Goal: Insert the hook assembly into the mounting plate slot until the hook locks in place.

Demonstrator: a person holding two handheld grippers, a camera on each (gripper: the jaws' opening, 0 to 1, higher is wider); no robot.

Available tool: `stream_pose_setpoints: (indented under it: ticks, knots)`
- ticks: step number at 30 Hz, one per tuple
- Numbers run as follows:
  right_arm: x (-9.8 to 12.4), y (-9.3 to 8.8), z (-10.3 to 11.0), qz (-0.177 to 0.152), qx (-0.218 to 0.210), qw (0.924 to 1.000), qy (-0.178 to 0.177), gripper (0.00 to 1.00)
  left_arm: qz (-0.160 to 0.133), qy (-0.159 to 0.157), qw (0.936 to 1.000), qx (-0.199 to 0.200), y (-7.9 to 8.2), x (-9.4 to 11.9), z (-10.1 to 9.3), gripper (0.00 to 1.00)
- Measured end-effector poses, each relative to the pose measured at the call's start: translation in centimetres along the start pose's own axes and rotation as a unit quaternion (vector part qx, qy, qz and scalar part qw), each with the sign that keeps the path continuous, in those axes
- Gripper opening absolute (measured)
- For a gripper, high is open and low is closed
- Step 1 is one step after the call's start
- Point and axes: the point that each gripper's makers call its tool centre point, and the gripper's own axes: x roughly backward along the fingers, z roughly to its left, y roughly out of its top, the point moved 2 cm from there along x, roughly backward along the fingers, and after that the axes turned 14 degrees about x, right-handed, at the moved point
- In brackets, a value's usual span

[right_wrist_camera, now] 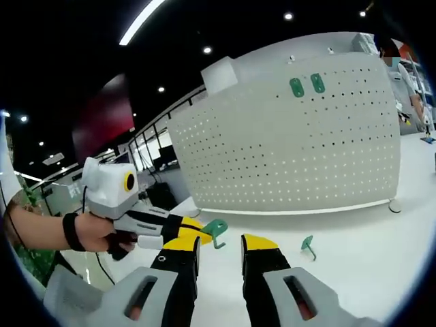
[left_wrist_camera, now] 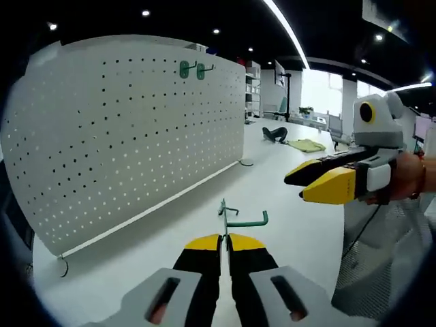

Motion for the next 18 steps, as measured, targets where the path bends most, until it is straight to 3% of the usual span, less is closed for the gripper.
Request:
stream_pose_setpoints:
  ticks: [8,18]
  knots:
    - [-0.5,0.2,0.9,-0.007,-0.018,0.9998,0.007,0.22,-0.04,-0.008,0.9986,0.035,0.5,1.4,-1.5,0.03]
    - [-1.2,0.6,2.2,-0.011,-0.057,0.9977,0.035,0.1,-0.077,-0.026,0.9957,0.044,1.1,2.7,-2.8,0.03]
